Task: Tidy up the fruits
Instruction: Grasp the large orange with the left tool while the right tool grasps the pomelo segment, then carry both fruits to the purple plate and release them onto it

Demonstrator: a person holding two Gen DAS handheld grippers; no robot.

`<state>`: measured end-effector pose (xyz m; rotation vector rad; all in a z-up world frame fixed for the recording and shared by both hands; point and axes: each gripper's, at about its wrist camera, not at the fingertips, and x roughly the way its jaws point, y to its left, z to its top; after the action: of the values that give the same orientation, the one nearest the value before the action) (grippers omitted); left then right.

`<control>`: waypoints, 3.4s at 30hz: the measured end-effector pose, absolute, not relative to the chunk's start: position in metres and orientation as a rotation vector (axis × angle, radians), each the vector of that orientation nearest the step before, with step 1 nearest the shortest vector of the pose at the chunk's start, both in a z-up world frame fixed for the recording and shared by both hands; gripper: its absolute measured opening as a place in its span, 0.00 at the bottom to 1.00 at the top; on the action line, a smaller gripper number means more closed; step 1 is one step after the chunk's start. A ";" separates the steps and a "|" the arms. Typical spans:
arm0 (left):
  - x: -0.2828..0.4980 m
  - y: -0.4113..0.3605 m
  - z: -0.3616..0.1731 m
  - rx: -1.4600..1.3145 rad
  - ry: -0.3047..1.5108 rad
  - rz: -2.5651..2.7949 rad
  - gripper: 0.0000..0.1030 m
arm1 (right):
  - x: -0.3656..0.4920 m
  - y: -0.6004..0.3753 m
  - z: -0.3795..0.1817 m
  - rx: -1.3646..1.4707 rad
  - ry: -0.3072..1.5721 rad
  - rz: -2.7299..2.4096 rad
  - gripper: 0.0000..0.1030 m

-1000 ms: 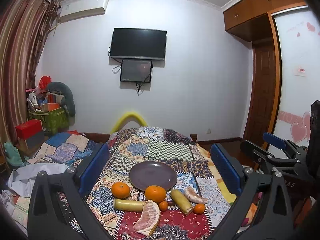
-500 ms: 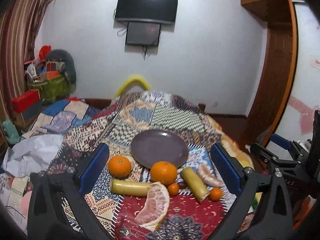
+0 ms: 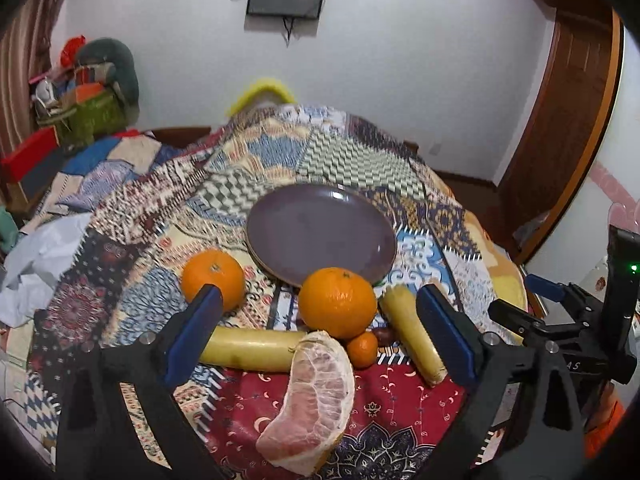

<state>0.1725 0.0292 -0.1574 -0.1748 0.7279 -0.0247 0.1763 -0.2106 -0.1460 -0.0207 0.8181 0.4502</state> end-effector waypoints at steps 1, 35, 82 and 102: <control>0.175 0.029 -0.161 -0.176 0.742 -0.030 0.91 | 0.180 -0.211 -0.152 -0.015 0.838 0.456 0.96; 0.246 0.012 -0.231 -0.181 0.955 -0.106 0.69 | 0.214 -0.195 -0.195 -0.005 0.977 0.598 0.40; 0.285 0.069 -0.125 -0.215 0.661 -0.038 0.66 | 0.273 -0.141 -0.087 -0.051 0.585 0.630 0.40; 0.368 0.088 -0.200 -0.248 0.890 -0.033 0.66 | 0.335 -0.096 -0.150 -0.154 0.765 0.652 0.40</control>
<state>0.3684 0.0883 -0.1998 -0.2478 0.8904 -0.0334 0.3349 -0.0965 -0.1497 -0.1536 0.7648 0.6518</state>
